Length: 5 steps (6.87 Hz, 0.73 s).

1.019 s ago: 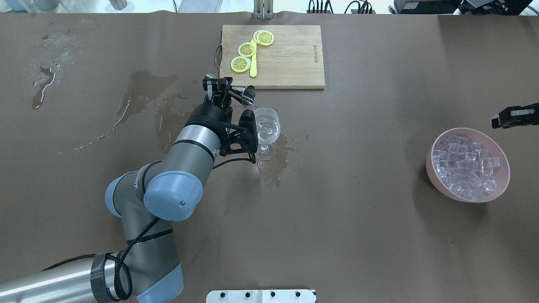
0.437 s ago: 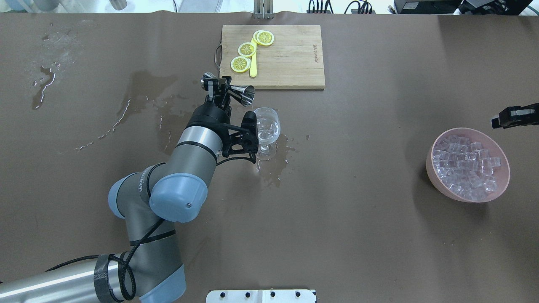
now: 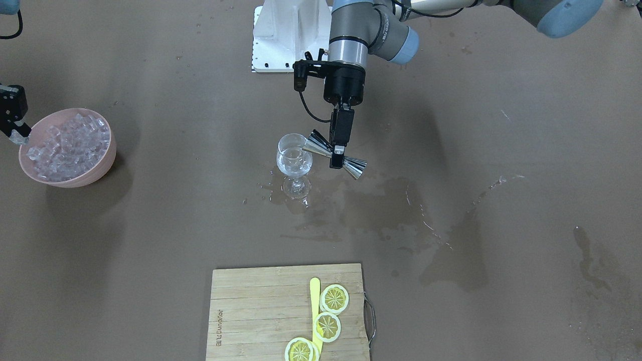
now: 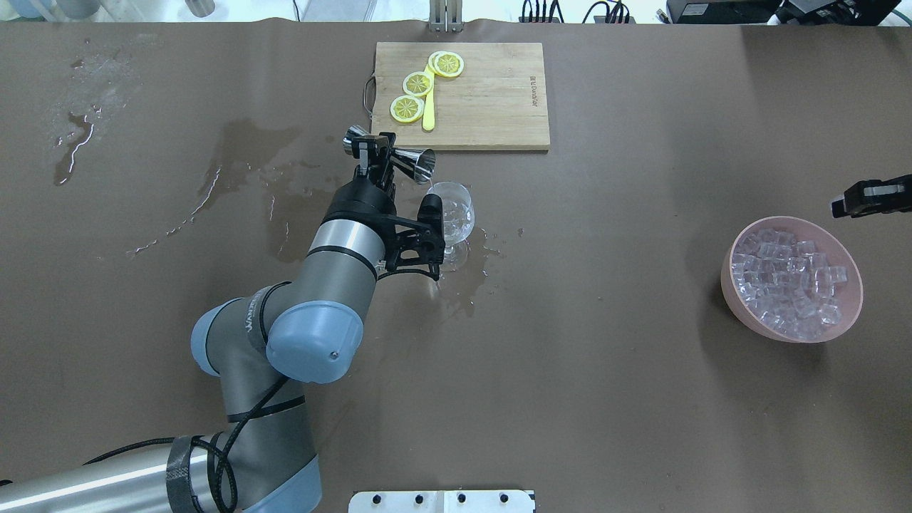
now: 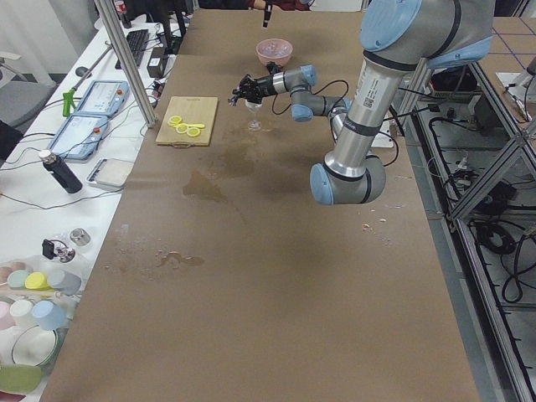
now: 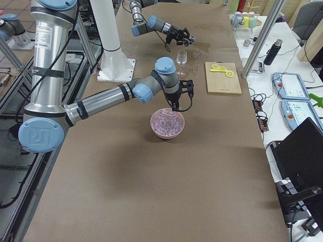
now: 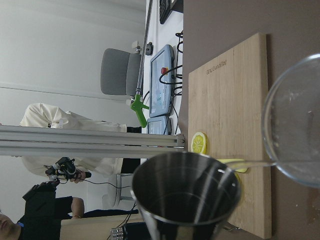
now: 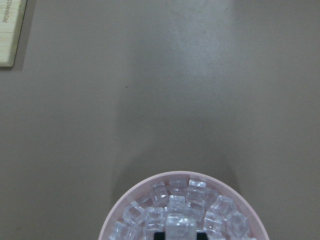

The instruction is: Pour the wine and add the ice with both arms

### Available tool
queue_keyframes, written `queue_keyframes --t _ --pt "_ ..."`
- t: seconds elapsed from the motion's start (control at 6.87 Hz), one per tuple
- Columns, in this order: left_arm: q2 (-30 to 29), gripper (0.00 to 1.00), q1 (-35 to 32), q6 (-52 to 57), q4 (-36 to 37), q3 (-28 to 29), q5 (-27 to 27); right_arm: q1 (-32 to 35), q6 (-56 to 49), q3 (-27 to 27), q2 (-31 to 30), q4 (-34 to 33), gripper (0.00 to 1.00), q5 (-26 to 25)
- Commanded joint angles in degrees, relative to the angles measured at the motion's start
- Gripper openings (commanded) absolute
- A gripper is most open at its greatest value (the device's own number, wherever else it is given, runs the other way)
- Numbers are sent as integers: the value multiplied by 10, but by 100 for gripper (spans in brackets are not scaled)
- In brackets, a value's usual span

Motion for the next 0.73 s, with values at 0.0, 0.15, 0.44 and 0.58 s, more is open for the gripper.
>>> queue_keyframes --t 0.0,0.15,0.44,0.58 --pt "-9 0 4 1 17 0 9 0 2 1 8 -1 19 1" --pt "-9 0 5 1 17 -2 9 0 1 0 9 -1 19 2" --pt "-8 0 6 6 23 0 17 0 2 0 9 -1 19 2" --pt "-10 0 6 26 31 -2 39 0 2 2 10 -1 19 3"
